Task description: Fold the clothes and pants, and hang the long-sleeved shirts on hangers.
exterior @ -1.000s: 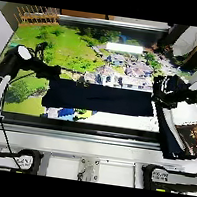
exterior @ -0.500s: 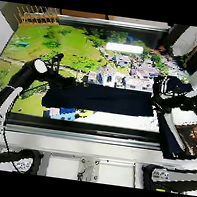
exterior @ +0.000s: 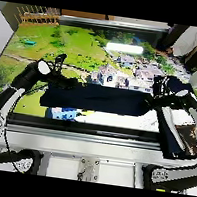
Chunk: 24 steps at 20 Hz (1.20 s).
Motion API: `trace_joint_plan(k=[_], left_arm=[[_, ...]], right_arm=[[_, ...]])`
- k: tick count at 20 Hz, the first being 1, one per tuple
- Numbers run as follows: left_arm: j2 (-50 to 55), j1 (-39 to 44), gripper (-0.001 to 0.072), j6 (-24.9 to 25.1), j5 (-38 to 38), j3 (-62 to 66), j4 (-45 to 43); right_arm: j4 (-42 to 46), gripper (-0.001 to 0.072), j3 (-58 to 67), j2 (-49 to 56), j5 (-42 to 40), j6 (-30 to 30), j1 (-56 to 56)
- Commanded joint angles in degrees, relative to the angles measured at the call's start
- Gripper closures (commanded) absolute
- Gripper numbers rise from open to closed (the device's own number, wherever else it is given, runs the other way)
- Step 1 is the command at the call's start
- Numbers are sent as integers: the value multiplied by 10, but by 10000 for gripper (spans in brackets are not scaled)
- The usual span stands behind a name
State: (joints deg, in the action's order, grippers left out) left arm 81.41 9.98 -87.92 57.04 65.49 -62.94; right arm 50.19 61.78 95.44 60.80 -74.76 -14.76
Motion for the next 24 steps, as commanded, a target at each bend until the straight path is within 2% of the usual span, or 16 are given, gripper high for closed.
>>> trace_joint_plan(k=[1, 3, 6, 8, 10, 13, 16, 19, 22, 24], left_arm=[[0, 1, 694, 0, -2, 0, 1], [0, 12, 695, 0, -12, 0, 1], [35, 50, 695, -2, -17, 34, 2], [86, 83, 695, -5, -16, 83, 7], [148, 115, 695, -4, -20, 142, 49], [242, 159, 695, -4, -16, 237, 77], [320, 197, 695, -4, -11, 320, 87], [382, 218, 695, -5, 29, 385, 87], [424, 222, 695, -8, 72, 434, 87], [435, 222, 695, -27, 80, 448, 86]], right_arm=[[4, 700, 2, -8, -9, -1, 2], [57, 700, 15, -31, 12, -15, -5], [158, 701, 78, -65, 96, -48, -4], [171, 701, 139, -76, 167, -52, -4], [172, 701, 204, -80, 229, -72, 4], [174, 701, 298, -80, 291, -99, 37], [209, 701, 380, -80, 323, -125, 90], [223, 701, 443, -80, 339, -136, 138], [223, 701, 479, -80, 338, -141, 171], [223, 701, 489, -80, 337, -147, 188]])
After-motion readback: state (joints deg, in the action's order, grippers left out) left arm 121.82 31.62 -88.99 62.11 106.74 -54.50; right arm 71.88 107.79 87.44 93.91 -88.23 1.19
